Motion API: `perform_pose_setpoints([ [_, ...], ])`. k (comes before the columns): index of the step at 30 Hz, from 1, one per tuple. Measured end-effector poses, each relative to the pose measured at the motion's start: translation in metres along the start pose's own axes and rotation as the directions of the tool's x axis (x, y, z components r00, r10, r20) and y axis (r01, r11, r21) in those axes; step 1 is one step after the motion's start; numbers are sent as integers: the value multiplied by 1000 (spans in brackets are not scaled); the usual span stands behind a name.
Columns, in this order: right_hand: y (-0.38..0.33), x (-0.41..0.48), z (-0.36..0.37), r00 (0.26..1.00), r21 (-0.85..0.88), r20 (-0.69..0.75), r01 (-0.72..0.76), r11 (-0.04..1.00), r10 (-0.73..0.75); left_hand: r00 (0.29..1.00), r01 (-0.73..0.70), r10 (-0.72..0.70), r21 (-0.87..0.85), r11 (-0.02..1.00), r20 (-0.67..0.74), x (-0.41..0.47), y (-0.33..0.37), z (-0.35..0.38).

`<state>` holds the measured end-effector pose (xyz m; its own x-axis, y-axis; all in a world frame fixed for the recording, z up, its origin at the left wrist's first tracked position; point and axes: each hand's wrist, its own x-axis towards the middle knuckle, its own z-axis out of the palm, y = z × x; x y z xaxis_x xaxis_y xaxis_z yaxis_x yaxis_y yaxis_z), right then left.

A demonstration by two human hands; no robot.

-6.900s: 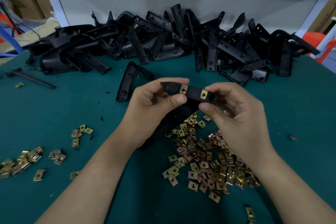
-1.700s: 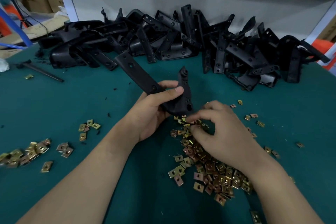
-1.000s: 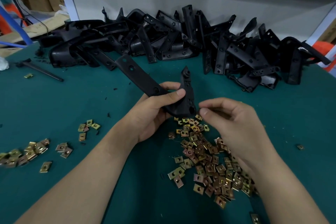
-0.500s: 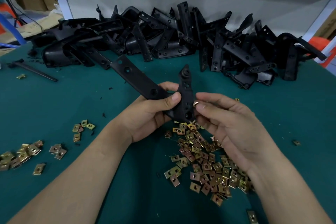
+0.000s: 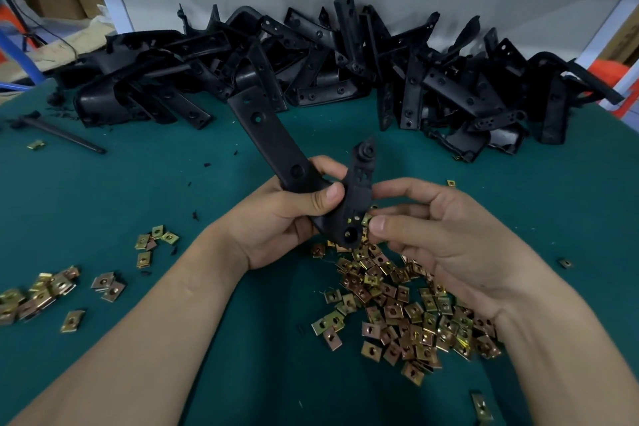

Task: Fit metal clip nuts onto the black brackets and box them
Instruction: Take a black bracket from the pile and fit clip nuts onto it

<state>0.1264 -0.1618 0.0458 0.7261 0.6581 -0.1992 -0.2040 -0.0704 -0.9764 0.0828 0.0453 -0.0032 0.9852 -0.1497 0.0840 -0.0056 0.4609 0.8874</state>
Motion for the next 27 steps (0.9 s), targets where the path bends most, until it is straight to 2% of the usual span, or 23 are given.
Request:
perform_pose_setpoints([
  [9, -1, -1, 0, 995, -72, 94, -21, 997, 28, 999, 48, -47, -66, 997, 22, -1, -1, 1],
  [16, 2, 0, 1, 996, -63, 91, 4, 998, 2, 1000, 12, -11, -64, 998, 13, -1, -1, 3],
  [20, 7, 3, 1, 999, 72, 43, 26, 997, -30, 998, 12, -16, -73, 997, -58, 1, -3, 2],
  [23, 10, 6, 1, 1000, 203, 21, 1, 979, -5, 999, -15, 12, -72, 997, -51, 1, -2, 2],
  [27, 15, 9, 2, 999, 229, -34, -18, 973, 27, 997, -20, 16, -46, 999, -79, 1, -2, 2],
])
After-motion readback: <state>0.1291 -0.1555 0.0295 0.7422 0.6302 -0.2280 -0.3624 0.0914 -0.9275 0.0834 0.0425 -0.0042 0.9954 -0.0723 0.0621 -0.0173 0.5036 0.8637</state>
